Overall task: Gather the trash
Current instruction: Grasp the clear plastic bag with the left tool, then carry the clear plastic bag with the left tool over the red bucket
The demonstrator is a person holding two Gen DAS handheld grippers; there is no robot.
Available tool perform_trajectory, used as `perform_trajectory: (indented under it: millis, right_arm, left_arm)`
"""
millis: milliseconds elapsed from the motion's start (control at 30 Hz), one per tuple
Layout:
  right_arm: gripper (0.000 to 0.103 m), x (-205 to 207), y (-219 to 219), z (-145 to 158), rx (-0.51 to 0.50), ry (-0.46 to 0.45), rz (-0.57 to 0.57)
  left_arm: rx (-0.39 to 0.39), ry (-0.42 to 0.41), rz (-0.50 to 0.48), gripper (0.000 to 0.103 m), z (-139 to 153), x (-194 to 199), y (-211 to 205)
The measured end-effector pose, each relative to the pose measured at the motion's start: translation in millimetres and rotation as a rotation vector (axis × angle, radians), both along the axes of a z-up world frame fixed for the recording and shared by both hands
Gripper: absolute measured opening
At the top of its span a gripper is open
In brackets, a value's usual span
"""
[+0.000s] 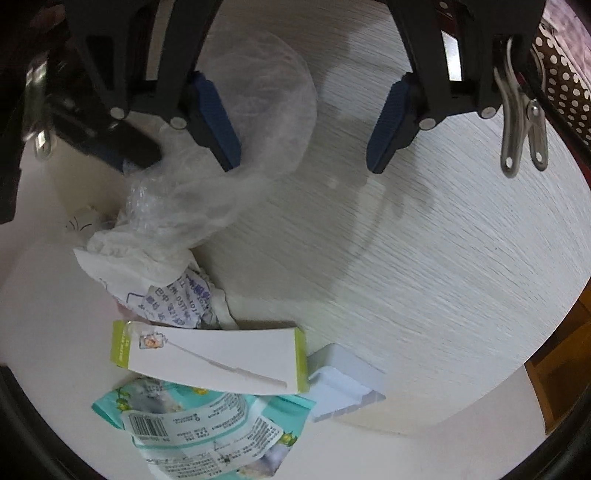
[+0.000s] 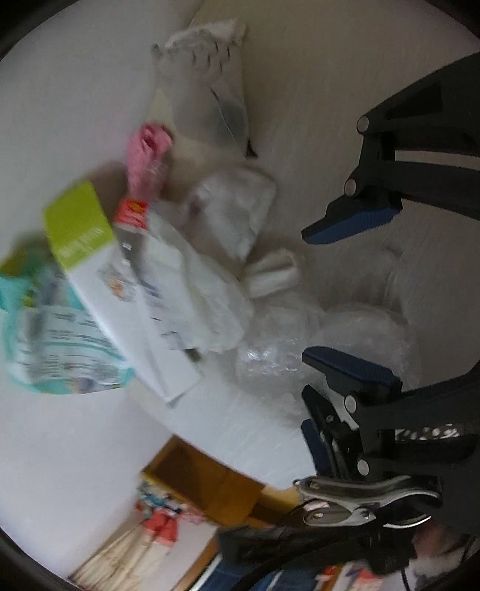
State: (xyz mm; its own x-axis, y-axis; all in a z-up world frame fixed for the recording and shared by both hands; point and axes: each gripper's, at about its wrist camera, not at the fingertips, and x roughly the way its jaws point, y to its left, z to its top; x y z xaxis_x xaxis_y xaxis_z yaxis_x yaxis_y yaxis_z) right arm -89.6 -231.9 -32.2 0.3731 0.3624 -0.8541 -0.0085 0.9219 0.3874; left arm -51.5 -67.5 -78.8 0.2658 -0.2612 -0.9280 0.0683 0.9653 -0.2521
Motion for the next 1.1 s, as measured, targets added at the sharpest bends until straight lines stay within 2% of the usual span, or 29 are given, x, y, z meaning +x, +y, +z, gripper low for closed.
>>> perform_trajectory:
  millis: [100,133,167,200,233,267,367,600,867,1100]
  right_arm:
    - [0.041,1.0,13.0,-9.6,-0.016,0.014,0.045]
    - [0.027,1.5,15.6,-13.5,-0.023,0.023,0.053]
    - [0.021,0.7,16.3,-16.2,-0.025,0.025,0.047]
    - [0.019,0.6,15.6,-16.8,-0.019,0.02,0.039]
    - [0.01,0.4,15.1,-15.5,-0.014,0.015,0.035]
    - [0.006,0.8,14.1,-12.2,-0.022,0.002,0.029]
    - [0.001,2.7,9.4,-3.4,0.009,-0.02,0.015]
    - [0.001,6.9,16.9,21.1,0.034,-0.093,0.055]
    - [0.001,17.6,32.7,52.9,0.07,-0.184,0.122]
    - [0.001,22.5,40.2,68.9,0.103,-0.224,0.151]
  left_arm:
    - [-0.018,0.017,-0.017,0.076,-3.2,2.7,-0.3]
    - [-0.028,0.015,-0.022,0.063,-3.1,4.2,-0.7]
    - [-0.05,0.009,-0.031,0.034,-1.8,5.1,1.0]
    - [-0.065,0.013,-0.047,0.033,0.2,6.3,-1.3]
    - [-0.055,0.013,-0.057,0.028,1.8,8.1,-3.0]
    - [-0.061,0.012,-0.068,0.021,3.7,9.5,-3.6]
    - [-0.108,0.022,-0.087,0.012,11.1,13.0,-1.4]
    - [-0.088,-0.045,-0.059,0.002,47.9,11.4,14.5]
    - [-0.017,-0.108,-0.028,0.001,90.1,4.0,27.6]
    - [-0.027,-0.143,0.012,0.001,115.1,2.9,36.8]
